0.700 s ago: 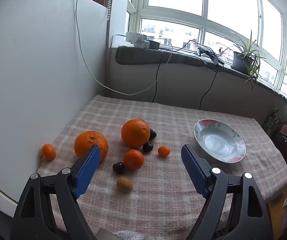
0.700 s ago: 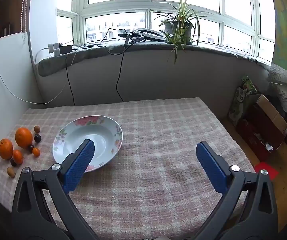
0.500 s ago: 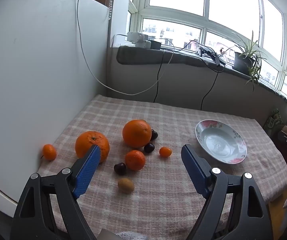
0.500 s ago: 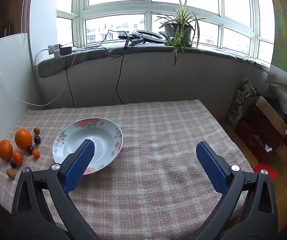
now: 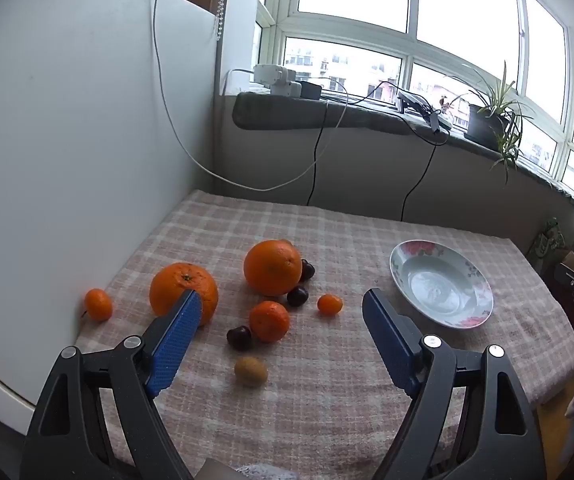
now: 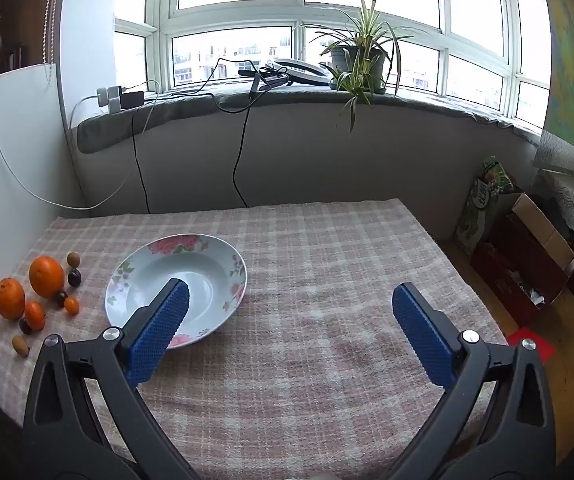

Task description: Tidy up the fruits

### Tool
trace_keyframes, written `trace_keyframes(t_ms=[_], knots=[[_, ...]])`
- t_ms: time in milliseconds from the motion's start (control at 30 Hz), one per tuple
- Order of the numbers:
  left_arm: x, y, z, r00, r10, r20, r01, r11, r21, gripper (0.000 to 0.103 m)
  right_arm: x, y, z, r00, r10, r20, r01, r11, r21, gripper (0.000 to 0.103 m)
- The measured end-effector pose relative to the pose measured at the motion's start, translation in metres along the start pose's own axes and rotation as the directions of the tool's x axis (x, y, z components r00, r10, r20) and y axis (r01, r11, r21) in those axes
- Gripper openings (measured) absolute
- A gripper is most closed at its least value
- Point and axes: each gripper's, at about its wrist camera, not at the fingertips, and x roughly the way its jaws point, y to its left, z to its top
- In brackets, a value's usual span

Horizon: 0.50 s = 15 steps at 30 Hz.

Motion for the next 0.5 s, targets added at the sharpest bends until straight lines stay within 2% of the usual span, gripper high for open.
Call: trace_keyframes(t_ms=[500], knots=[[-0.001,0.001,0.002,1.0,0.0,0.001,0.0,1.0,-0.004,0.083,-0.002,0.0019,0.0007,1.0,-0.001,0.01,0.001,1.0,-0.007,0.103]])
